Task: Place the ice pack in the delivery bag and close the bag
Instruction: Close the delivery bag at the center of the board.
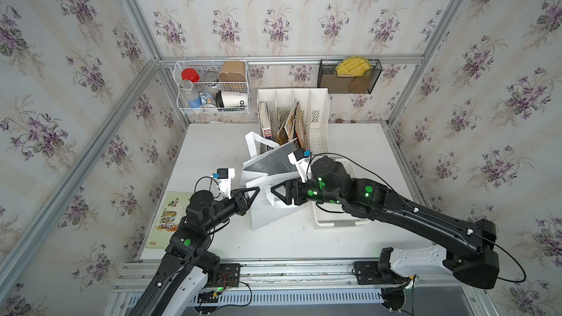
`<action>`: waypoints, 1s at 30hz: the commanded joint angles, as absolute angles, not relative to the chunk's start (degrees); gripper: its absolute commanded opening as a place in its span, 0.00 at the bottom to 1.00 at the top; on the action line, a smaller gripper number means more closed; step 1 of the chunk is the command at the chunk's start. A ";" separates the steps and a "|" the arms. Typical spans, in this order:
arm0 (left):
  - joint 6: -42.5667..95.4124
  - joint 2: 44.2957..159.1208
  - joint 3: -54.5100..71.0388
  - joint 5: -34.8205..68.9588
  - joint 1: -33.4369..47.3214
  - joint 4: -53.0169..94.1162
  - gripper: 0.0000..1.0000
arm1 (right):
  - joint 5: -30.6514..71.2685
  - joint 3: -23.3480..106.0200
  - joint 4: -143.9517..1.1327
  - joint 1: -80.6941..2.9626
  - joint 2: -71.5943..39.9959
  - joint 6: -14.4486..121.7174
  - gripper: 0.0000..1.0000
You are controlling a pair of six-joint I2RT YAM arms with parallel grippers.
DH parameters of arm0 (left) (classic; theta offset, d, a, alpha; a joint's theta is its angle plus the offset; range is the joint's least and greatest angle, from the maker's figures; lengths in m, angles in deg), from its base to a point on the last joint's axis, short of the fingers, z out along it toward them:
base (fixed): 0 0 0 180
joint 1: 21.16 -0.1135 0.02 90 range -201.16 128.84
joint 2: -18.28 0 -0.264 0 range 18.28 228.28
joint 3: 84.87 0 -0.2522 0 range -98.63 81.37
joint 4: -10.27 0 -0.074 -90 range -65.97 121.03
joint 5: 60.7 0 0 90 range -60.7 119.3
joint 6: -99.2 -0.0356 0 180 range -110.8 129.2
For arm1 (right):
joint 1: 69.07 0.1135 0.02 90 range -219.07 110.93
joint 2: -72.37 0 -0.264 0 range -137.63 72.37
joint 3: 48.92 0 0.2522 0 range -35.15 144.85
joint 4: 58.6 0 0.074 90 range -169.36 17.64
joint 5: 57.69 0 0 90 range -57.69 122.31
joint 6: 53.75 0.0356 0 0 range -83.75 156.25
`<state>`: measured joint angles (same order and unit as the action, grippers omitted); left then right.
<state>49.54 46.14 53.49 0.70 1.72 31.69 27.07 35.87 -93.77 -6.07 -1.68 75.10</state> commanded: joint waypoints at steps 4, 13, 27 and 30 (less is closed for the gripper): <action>49.13 45.79 53.60 0.37 1.68 30.82 0.17 | 27.54 34.56 -88.41 -5.20 -3.93 76.06 0.71; 49.92 45.96 53.60 0.71 1.69 31.26 0.17 | 27.68 29.99 -82.39 -4.70 -5.63 78.14 0.42; 50.68 44.15 54.07 1.15 1.69 32.44 0.12 | 27.43 19.63 -70.22 -4.61 -3.82 80.49 0.21; 51.02 43.26 54.04 1.68 1.69 32.79 0.10 | 27.86 18.52 -70.42 -4.67 -4.20 80.37 0.06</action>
